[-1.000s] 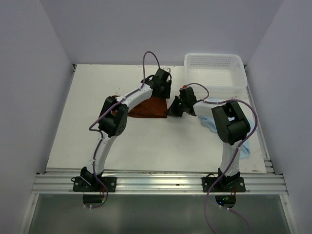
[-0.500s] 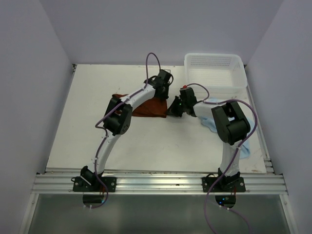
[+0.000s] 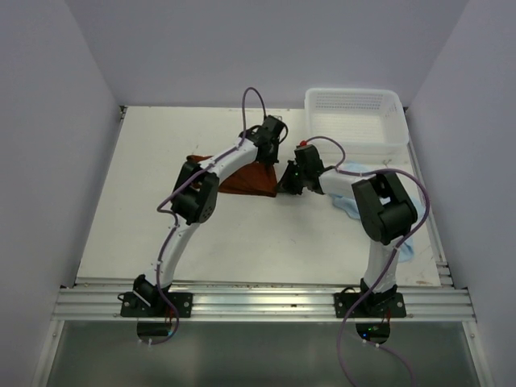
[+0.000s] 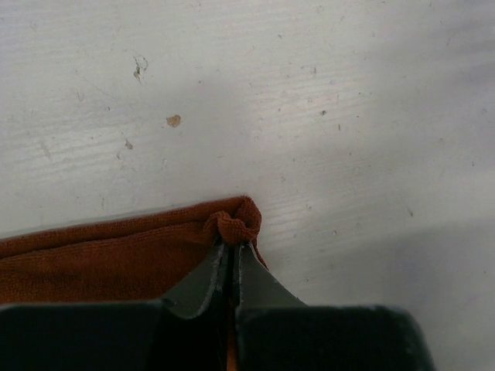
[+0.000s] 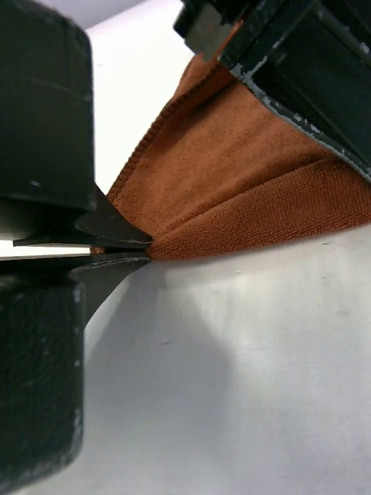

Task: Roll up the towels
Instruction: Fold the towel

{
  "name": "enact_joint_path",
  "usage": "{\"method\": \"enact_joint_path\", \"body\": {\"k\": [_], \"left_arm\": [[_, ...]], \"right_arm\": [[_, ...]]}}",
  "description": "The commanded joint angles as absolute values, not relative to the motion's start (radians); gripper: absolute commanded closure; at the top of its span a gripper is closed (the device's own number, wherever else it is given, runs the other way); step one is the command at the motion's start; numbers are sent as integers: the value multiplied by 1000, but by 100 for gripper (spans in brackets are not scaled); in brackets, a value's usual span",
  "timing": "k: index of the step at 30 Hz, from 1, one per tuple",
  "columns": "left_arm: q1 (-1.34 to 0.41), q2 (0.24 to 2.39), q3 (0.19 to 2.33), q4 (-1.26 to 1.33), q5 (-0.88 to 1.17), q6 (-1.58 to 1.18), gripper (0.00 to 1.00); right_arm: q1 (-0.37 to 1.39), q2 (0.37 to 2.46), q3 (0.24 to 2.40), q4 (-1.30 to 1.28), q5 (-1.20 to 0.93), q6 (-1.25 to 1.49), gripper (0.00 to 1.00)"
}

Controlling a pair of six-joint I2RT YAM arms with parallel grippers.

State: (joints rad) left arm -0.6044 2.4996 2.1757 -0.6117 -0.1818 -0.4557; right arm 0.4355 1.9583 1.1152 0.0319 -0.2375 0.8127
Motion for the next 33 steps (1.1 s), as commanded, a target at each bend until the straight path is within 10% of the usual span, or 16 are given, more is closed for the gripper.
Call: {"method": "enact_joint_path", "body": {"k": [1, 17, 33], "left_arm": [[-600, 2386, 2163, -618, -161, -485, 100], [-519, 1830, 2114, -600, -107, -566, 100], [-518, 1375, 1640, -520, -133, -554, 100]], "right_arm": [[460, 1837, 1124, -161, -161, 718, 100], [690, 1537, 1713, -730, 18, 492, 100], [914, 1417, 1772, -787, 41, 538, 100]]}}
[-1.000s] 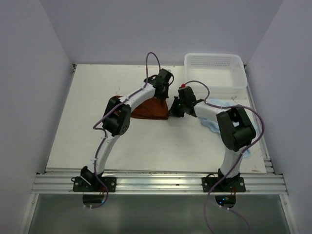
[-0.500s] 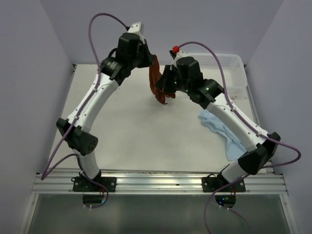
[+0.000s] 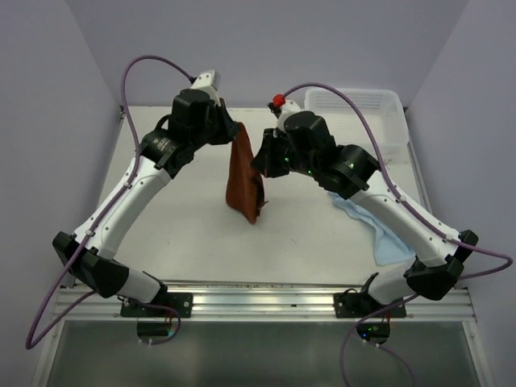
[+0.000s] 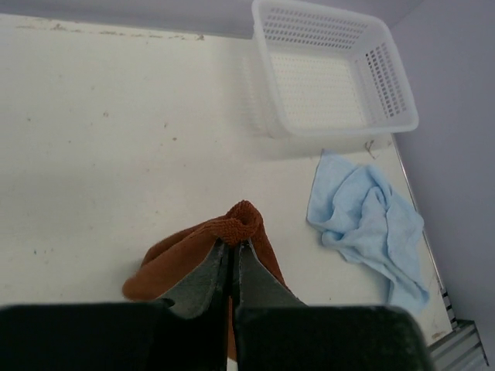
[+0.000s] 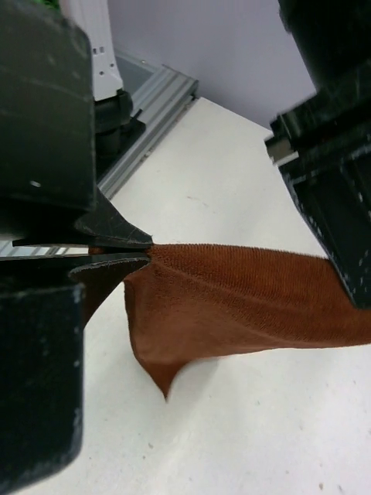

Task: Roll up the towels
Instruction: Fold the towel

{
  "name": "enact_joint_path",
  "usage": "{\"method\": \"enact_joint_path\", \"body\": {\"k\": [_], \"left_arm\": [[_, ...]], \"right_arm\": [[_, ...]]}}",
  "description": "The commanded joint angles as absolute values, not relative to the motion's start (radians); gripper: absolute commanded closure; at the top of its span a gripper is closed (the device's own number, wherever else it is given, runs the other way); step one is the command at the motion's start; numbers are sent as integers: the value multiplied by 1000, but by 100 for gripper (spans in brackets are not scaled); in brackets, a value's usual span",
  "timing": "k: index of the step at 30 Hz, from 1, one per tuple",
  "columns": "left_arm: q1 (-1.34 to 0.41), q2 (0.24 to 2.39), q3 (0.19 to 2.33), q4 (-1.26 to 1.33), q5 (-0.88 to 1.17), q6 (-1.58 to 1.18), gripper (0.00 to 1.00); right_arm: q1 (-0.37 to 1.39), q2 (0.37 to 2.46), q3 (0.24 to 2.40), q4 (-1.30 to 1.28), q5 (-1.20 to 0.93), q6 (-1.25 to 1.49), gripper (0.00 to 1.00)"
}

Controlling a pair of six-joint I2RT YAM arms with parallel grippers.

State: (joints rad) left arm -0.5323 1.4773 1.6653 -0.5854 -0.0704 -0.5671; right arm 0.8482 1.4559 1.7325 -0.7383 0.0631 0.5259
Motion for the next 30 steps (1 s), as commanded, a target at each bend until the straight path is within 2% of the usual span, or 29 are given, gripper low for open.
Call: {"method": "enact_joint_path", "body": {"k": [1, 6, 14, 25, 30], "left_arm": [[-518, 1356, 1602, -525, -140, -552, 100], [-517, 1214, 1478, -549, -204, -538, 100], [-515, 1023, 1424, -655, -460, -473, 100], [-512, 881, 1356, -719, -735, -390, 100], [-512, 890, 1382, -721, -764, -368, 100]], "right_arm": [[939, 1422, 1773, -772, 40, 541, 100], [1162, 1495, 1781, -717, 96, 563, 100], [1340, 1669, 1882, -657, 216, 623, 100], [1439, 1989, 2301, -698, 224, 672, 100], [1439, 1926, 2186, -603, 251, 727, 100]]}}
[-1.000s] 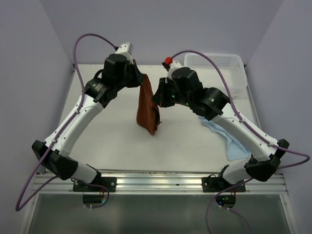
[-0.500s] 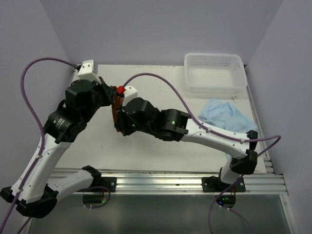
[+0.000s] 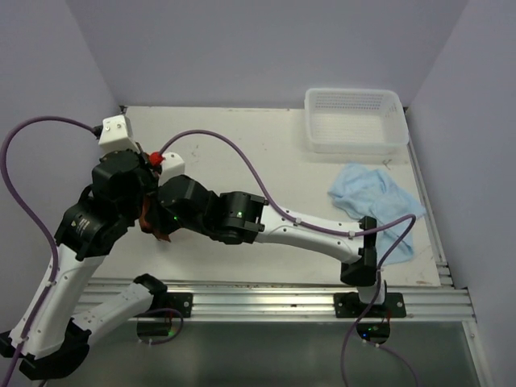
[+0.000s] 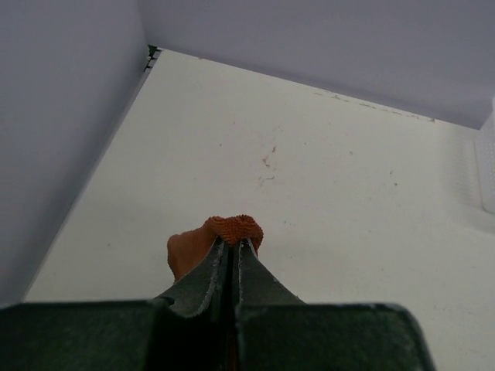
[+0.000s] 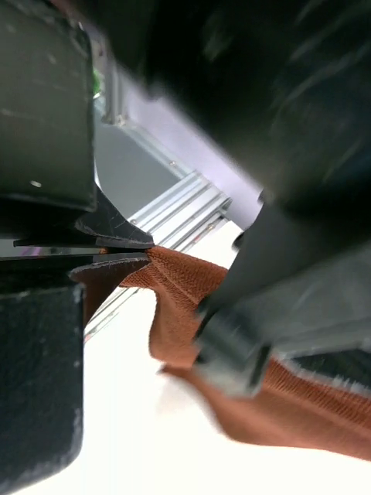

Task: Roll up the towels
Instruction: Fold the towel

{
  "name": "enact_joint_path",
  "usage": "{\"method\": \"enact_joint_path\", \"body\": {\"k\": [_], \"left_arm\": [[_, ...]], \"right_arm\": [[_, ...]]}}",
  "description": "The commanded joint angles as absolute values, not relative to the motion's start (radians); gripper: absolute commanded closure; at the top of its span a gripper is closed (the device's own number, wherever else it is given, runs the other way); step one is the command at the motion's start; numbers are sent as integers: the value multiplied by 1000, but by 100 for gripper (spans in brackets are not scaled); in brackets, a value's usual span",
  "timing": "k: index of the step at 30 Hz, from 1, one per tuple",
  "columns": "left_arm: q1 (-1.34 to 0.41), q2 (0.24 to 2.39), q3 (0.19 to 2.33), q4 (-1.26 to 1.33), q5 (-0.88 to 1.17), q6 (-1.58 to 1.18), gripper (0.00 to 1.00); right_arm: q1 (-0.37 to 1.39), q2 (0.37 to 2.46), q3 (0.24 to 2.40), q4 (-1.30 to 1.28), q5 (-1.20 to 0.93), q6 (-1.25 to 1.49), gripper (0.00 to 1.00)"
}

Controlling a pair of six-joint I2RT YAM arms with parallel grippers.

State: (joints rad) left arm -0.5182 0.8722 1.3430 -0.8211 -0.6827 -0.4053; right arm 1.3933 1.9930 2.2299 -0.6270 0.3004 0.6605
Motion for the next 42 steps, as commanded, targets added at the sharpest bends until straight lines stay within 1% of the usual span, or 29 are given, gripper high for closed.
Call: {"method": "enact_joint_path", "body": {"k": [1, 3, 4, 6, 7, 9, 10, 11, 12, 15, 16, 17, 19, 21, 24, 27, 31, 35, 37, 39, 40, 41, 42], "left_arm": [[-512, 893, 1379, -712, -755, -358, 100], [-512, 907, 1355, -678, -707, -334, 100], [-512, 913, 1339, -661, -687, -322, 100], [-512, 937, 1277, -606, -608, -314, 100], [-512, 951, 1257, -588, -582, -314, 100], [-512, 1012, 1200, -542, -511, -328, 100], [-512, 1037, 1183, -523, -490, -342, 100], [-512, 1089, 1169, -503, -454, -353, 100], [-514, 1115, 1145, -455, -436, -365, 100], [-515, 1242, 1150, -362, -359, -400, 100], [-517, 1276, 1166, -347, -348, -414, 100], [-522, 1343, 1184, -338, -341, -420, 100], [-541, 1406, 1250, -307, -333, -426, 100], [-560, 1494, 1332, -304, -327, -431, 100], [-571, 1563, 1415, -307, -321, -442, 100], [-571, 1568, 1463, -318, -324, -439, 100], [-571, 1516, 1497, -350, -322, -408, 100], [-568, 1398, 1468, -376, -379, -379, 100], [-557, 1332, 1436, -379, -399, -367, 100], [-522, 1289, 1376, -393, -399, -370, 100], [-505, 1243, 1350, -396, -385, -371, 100], [-461, 1217, 1295, -397, -371, -371, 100], [-437, 1189, 1267, -400, -361, -371, 100]], "right_arm": [[1440, 1901, 2101, -585, 265, 735, 100], [1439, 1815, 1999, -534, 293, 753, 100], [1437, 1784, 1888, -514, 334, 761, 100], [1434, 1715, 1768, -451, 376, 782, 100], [1424, 1651, 1647, -433, 402, 794, 100], [1401, 1594, 1527, -390, 403, 844, 100], [1369, 1536, 1412, -379, 402, 863, 100], [1350, 1511, 1354, -367, 385, 880, 100], [1307, 1482, 1250, -348, 376, 912, 100], [1241, 1372, 1106, -316, 359, 954, 100], [1195, 1347, 1030, -314, 354, 956, 100], [1172, 1295, 1000, -314, 347, 956, 100], [1105, 1253, 945, -318, 325, 931, 100], [1047, 1215, 933, -331, 301, 890, 100], [1020, 1206, 959, -347, 284, 815, 100], [1020, 1239, 1040, -383, 278, 758, 100], [1020, 1287, 1170, -426, 264, 745, 100], [1041, 1324, 1241, -429, 232, 741, 100], [1083, 1363, 1296, -434, 233, 735, 100], [1142, 1399, 1363, -442, 253, 730, 100], [1163, 1449, 1393, -448, 261, 732, 100], [1182, 1477, 1423, -456, 264, 733, 100], [1221, 1512, 1490, -460, 259, 733, 100]]}}
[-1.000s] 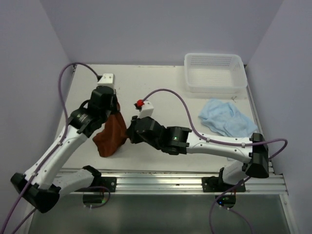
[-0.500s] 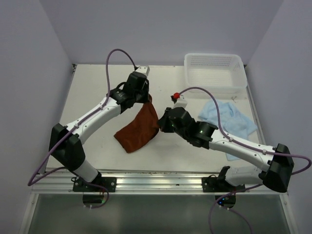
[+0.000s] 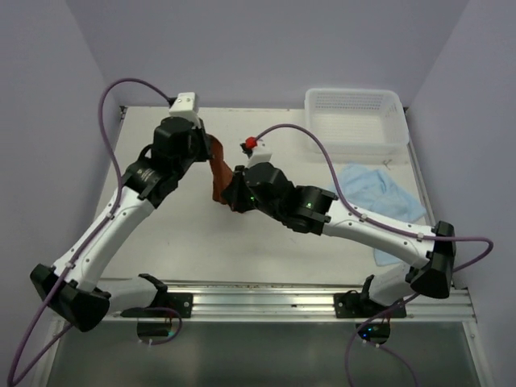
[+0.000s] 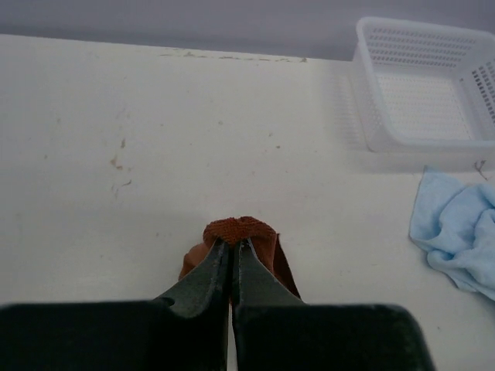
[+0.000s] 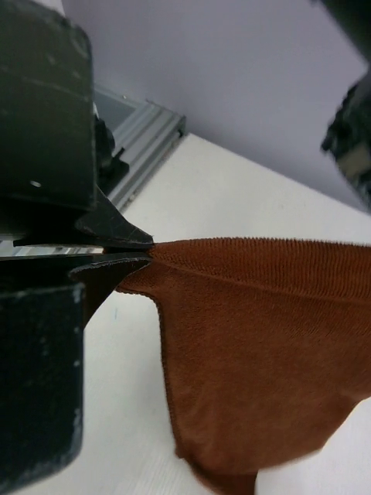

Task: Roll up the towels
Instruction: Fold the towel

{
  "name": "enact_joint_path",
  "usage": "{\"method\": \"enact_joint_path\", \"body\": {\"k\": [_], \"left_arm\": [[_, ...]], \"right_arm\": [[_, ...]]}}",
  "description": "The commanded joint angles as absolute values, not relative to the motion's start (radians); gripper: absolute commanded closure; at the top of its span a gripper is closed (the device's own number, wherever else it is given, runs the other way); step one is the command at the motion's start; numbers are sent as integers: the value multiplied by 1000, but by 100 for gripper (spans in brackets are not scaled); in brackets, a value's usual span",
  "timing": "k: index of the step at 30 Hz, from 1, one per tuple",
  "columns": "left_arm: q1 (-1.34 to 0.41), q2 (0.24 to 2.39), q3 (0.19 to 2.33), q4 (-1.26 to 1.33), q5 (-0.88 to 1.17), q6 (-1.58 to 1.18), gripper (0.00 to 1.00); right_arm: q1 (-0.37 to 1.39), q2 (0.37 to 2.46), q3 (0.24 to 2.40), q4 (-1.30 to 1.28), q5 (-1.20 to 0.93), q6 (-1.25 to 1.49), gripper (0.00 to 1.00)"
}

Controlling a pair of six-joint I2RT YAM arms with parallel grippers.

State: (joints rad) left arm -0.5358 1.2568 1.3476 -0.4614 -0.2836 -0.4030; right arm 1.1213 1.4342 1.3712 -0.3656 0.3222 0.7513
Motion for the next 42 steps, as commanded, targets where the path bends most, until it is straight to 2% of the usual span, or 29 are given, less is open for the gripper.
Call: {"method": "enact_joint_path", "body": {"k": [1, 6, 11, 14, 19, 21, 25, 30, 34, 42], "left_arm": [[-413, 1163, 1244, -403, -357, -370, 100], [-336, 1014, 1204, -443, -419, -298, 100], [-330, 1008, 1310, -483, -476, -242, 100], [-330, 1054, 1351, -470, -427, -233, 100], [-339, 1158, 1286, -335, -231, -273, 100], [-376, 1218, 1253, -256, -212, -267, 100], [-595, 1518, 1320, -172, -276, -250, 100], [-676, 1817, 1523, -162, -307, -293, 100], [-692, 2012, 1756, -209, -291, -296, 100], [-683, 2048, 1836, -244, -307, -259, 100]], "right_arm": [[1236, 1544, 1531, -468, 255, 735, 100], [1322, 1744, 1788, -488, 207, 749, 100], [1333, 1778, 1852, -477, 209, 791, 100], [1318, 1698, 1758, -456, 253, 824, 100], [1172, 1470, 1401, -330, 209, 917, 100], [1084, 1409, 1247, -293, 158, 942, 100], [956, 1260, 1008, -244, 106, 962, 100], [792, 1183, 806, -226, 32, 942, 100], [706, 1167, 765, -241, 8, 878, 100], [658, 1224, 885, -319, 64, 766, 100]]}}
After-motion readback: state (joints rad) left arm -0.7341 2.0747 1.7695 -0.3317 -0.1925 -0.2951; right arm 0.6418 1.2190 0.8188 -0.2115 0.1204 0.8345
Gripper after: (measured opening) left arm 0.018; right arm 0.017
